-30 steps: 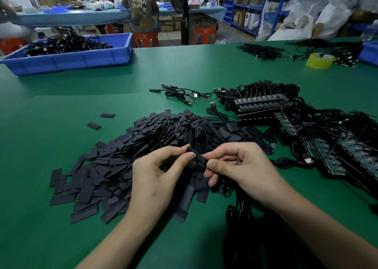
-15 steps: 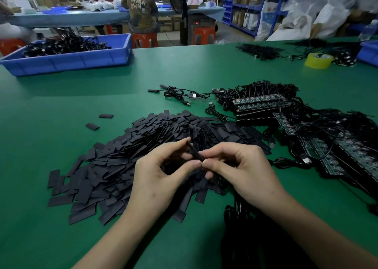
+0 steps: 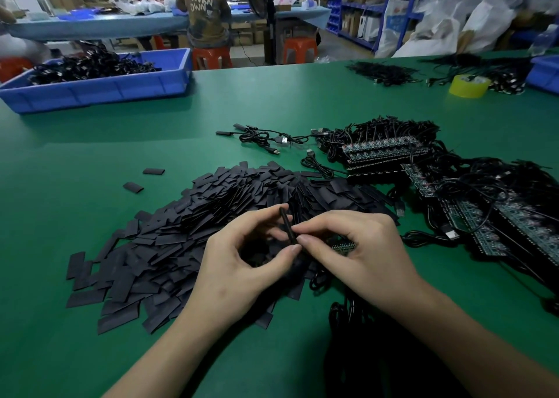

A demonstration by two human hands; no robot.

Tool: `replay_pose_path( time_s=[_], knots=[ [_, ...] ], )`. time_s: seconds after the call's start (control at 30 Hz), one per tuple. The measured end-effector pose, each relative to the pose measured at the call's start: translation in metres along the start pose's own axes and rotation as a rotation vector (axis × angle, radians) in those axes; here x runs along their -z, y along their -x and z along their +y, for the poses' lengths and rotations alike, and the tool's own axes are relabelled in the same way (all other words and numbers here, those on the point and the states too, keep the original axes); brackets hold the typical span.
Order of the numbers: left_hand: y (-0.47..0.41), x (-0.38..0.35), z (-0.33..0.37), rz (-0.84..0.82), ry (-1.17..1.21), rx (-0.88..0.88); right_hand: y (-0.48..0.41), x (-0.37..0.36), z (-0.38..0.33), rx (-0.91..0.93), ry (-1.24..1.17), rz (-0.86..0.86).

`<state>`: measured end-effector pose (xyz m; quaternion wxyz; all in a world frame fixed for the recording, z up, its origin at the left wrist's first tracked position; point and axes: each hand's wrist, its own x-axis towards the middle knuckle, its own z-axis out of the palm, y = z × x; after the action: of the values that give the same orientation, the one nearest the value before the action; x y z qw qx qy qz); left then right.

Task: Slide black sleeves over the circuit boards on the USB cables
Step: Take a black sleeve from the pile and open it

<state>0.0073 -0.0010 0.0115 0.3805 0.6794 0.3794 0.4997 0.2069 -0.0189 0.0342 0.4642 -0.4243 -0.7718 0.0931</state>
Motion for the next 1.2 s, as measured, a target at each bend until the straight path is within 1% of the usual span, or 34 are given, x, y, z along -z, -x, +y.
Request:
replay_pose_path(
  time_s=[0.17,0.3,0.6,0.8,0.93,1.07,1.13,1.2],
  knots=[
    [0.000,0.001,0.000,-0.018,-0.023,-0.011,0.003,-0.003,0.000,0.083,0.108,0.036],
    [-0.001,0.002,-0.001,-0.007,-0.050,-0.024,0.003,-0.004,0.000,0.107,0.170,0.014],
    [0.000,0.002,0.008,0.068,-0.157,-0.092,0.004,-0.007,0.000,0.067,0.057,0.045],
    [0.001,0.000,0.009,0.101,-0.153,-0.055,0.005,-0.009,0.000,0.070,0.074,0.062],
    [0.000,0.002,0.009,0.124,-0.090,-0.011,0.006,-0.011,0.001,-0.012,-0.009,0.036],
    [-0.002,0.001,0.009,0.145,-0.009,0.035,0.007,-0.012,0.001,-0.115,-0.080,-0.074],
    [-0.002,0.001,0.009,0.139,-0.006,0.052,0.008,-0.014,0.002,-0.146,-0.135,-0.133],
    [-0.002,0.001,0.009,0.131,-0.007,0.068,0.008,-0.015,0.003,-0.158,-0.178,-0.135]
  ],
)
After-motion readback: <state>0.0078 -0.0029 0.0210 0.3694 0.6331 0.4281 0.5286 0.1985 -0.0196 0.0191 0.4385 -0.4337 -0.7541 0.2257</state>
